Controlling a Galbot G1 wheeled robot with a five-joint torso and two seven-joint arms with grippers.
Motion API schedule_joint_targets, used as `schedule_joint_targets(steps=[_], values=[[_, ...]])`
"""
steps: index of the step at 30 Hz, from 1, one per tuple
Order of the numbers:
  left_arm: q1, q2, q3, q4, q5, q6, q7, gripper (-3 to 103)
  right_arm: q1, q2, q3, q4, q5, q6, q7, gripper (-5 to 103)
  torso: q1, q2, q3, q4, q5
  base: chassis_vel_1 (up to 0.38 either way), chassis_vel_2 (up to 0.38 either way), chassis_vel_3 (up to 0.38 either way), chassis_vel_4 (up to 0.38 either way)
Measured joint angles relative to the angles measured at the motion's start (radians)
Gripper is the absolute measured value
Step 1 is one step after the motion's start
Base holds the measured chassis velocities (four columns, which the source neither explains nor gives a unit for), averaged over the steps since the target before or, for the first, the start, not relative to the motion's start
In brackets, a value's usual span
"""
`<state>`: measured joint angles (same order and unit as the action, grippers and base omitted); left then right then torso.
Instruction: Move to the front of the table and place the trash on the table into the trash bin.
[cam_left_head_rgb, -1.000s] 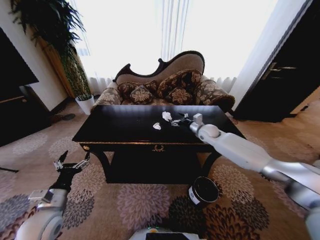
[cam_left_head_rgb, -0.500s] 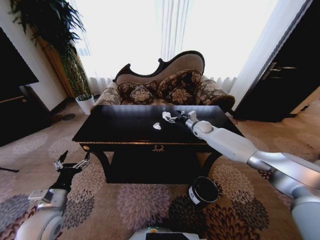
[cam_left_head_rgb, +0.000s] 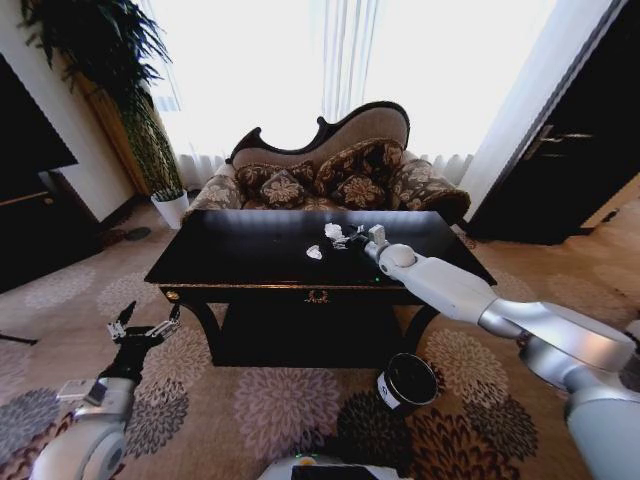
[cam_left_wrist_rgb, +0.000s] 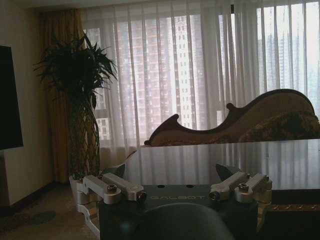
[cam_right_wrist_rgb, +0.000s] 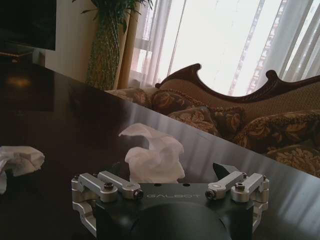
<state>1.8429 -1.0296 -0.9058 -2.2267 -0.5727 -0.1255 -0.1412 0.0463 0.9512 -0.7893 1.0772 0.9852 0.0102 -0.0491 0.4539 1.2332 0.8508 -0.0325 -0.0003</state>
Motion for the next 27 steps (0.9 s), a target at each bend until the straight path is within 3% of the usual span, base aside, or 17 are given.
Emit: schedule_joint_targets(steps=[8, 10, 17, 19, 22, 27], values=[[0.0, 0.0, 0.0, 0.0, 0.0, 0.0, 0.0, 100, 0.03, 0.019, -0.054, -0.054, 0.009, 0.011, -0.016, 102, 0.0, 0.0, 0.0, 0.0, 0.0, 0.0, 0.0, 0.0, 0.0], [0.0, 0.0, 0.0, 0.0, 0.0, 0.0, 0.0, 100, 0.034, 0.023, -0.059, -0.062, 0.009, 0.014, -0.018, 98, 0.0, 0.0, 0.0, 0.0, -0.0001, 0.0, 0.0, 0.0, 0.0], [0.0, 0.0, 0.0, 0.0, 0.0, 0.0, 0.0, 100, 0.041, 0.041, -0.072, -0.083, 0.004, 0.02, -0.02, 66, 0.0, 0.0, 0.0, 0.0002, 0.0, 0.0, 0.0, 0.0, 0.0], [0.0, 0.0, 0.0, 0.0, 0.0, 0.0, 0.0, 100, 0.041, 0.042, -0.073, -0.084, 0.004, 0.021, -0.021, 66, 0.0, 0.0, 0.0, 0.0002, 0.0, 0.0, 0.0, 0.0, 0.0], [0.0, 0.0, 0.0, 0.0, 0.0, 0.0, 0.0, 100, 0.04, 0.041, -0.073, -0.084, 0.003, 0.022, -0.021, 50, 0.0, 0.0, 0.0, 0.0001, 0.0, 0.0, 0.0, 0.0, 0.0], [0.0, 0.0, 0.0, 0.0, 0.0, 0.0, 0.0, 100, 0.035, 0.036, -0.072, -0.077, 0.003, 0.024, -0.02, 34, 0.0, 0.0, 0.0, 0.0001, 0.0, 0.0, 0.0, 0.0, 0.0]])
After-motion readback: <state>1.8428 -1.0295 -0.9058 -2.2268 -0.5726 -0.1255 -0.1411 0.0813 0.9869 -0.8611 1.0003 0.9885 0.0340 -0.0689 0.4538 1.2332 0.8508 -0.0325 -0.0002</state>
